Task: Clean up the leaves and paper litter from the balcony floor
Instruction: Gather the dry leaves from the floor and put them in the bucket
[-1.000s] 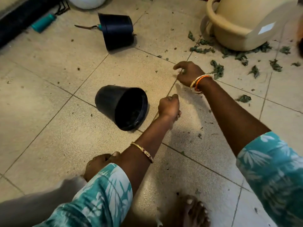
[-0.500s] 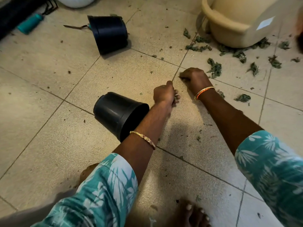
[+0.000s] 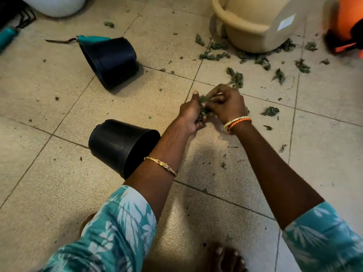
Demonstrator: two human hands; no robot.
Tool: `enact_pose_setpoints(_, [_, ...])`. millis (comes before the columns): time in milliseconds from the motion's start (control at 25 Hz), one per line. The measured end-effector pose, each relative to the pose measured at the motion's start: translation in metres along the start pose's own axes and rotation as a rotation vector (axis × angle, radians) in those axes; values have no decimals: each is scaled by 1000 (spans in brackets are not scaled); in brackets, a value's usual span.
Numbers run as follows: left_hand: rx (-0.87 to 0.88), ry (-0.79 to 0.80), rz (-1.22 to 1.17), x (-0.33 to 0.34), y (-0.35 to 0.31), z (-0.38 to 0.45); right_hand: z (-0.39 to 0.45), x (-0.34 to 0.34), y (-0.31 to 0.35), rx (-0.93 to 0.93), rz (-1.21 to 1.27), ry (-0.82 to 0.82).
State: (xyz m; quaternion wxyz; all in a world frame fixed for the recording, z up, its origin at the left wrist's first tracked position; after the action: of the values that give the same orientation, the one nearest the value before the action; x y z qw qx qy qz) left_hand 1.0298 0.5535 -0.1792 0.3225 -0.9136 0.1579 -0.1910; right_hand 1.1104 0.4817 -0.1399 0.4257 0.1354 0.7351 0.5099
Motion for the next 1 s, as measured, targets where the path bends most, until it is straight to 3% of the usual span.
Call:
enact_pose_setpoints(160, [-69, 43, 43, 7, 2, 8, -2, 1, -6, -195, -313, -19])
enact_pose_setpoints(280, [-106, 80, 73, 12, 0, 15, 11, -4, -7, -219, -424, 125])
enact_pose_setpoints(480, [-159, 121, 79, 23, -6, 19, 30, -17, -11, 60, -69, 269])
enact_pose_setpoints(560, [-166, 107, 78, 22, -11, 21, 40, -30, -10, 162, 178, 217])
enact_pose_setpoints(640, [-148, 70, 49, 18, -17, 22, 59, -49, -16, 216, 235, 76])
enact_pose_setpoints(760, [-136, 45, 11, 15, -20, 21, 92, -64, -33, 148, -130, -35])
enact_pose_setpoints(1000, [-151, 59, 27, 7, -15, 26, 114, -48, -42, -1, -467, 99])
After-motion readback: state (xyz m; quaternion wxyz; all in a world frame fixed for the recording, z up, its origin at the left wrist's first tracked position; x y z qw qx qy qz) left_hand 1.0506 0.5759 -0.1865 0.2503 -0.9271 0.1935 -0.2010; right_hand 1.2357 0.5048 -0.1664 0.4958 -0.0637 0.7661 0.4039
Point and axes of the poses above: each hand's wrist, its own z-axis towards the middle knuckle, its own x-axis out of the palm, y = z × x, the point moved 4 cm from there along z, towards the middle knuckle, and after that the axes turned 9 degrees about -z, right-handed, at the moved point
